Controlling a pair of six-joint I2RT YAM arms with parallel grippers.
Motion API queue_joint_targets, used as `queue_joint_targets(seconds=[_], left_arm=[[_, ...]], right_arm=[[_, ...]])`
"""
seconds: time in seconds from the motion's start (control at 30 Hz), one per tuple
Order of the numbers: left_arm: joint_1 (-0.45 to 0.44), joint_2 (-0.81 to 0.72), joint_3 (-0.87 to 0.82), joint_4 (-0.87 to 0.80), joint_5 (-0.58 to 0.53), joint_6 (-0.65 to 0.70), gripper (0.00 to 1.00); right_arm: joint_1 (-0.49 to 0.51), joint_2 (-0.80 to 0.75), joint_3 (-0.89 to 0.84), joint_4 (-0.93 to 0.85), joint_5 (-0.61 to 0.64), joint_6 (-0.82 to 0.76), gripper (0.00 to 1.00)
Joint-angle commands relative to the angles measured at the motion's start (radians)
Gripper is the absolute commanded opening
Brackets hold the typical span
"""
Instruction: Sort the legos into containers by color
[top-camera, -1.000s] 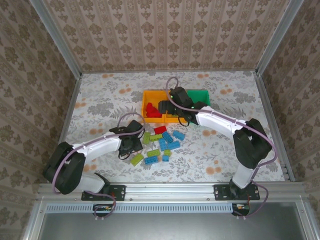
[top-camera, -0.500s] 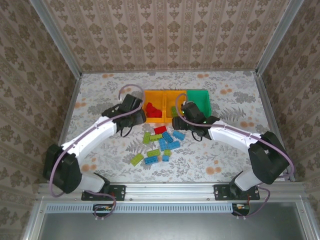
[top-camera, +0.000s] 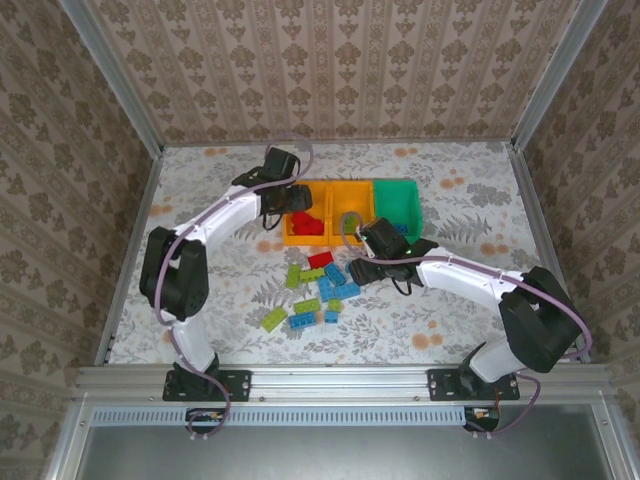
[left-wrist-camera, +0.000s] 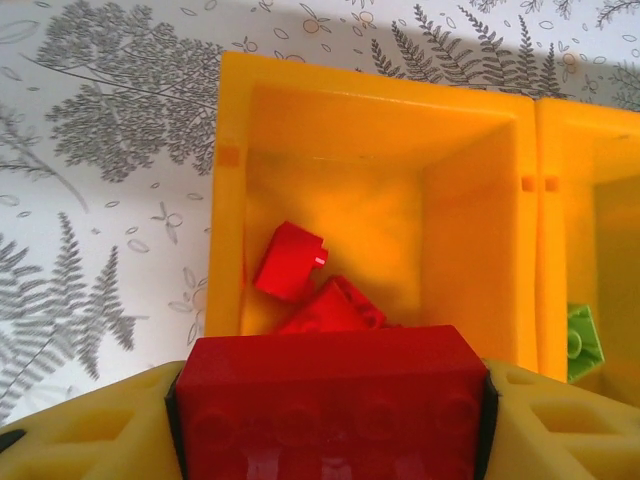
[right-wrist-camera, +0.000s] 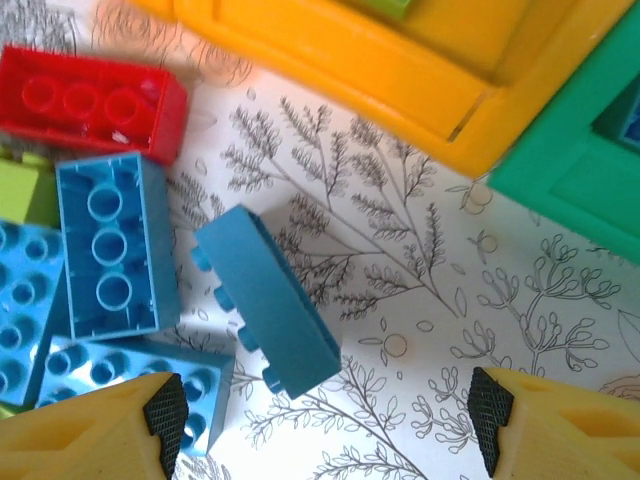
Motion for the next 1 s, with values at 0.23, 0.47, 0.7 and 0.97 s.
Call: queue_joint_targets(seconds=[0.23, 0.47, 0.7, 0.97], left_arm=[[0.036, 0.123, 0.113, 0.036, 0.127, -0.013, 0.66], [0.035, 0.120, 0.104, 0.054, 0.163, -0.032, 0.77], [0.034, 0.054, 0.052, 0.069, 0.156, -0.032, 0.85], [0.032, -0.067, -0.056, 0.102, 0.131, -0.027, 0.90]], right_arm=[[0.024, 0.144, 0.125, -0.101, -0.003, -0.097, 0.66], [0.021, 0.238, 0.172, -0.119, 0.020, -0.120, 0.59], [0.012, 0.293, 0.201, -0.116, 0.013, -0.118, 0.47], [-0.001, 0.288, 0.192, -0.106, 0.016, -0.116, 0.30]])
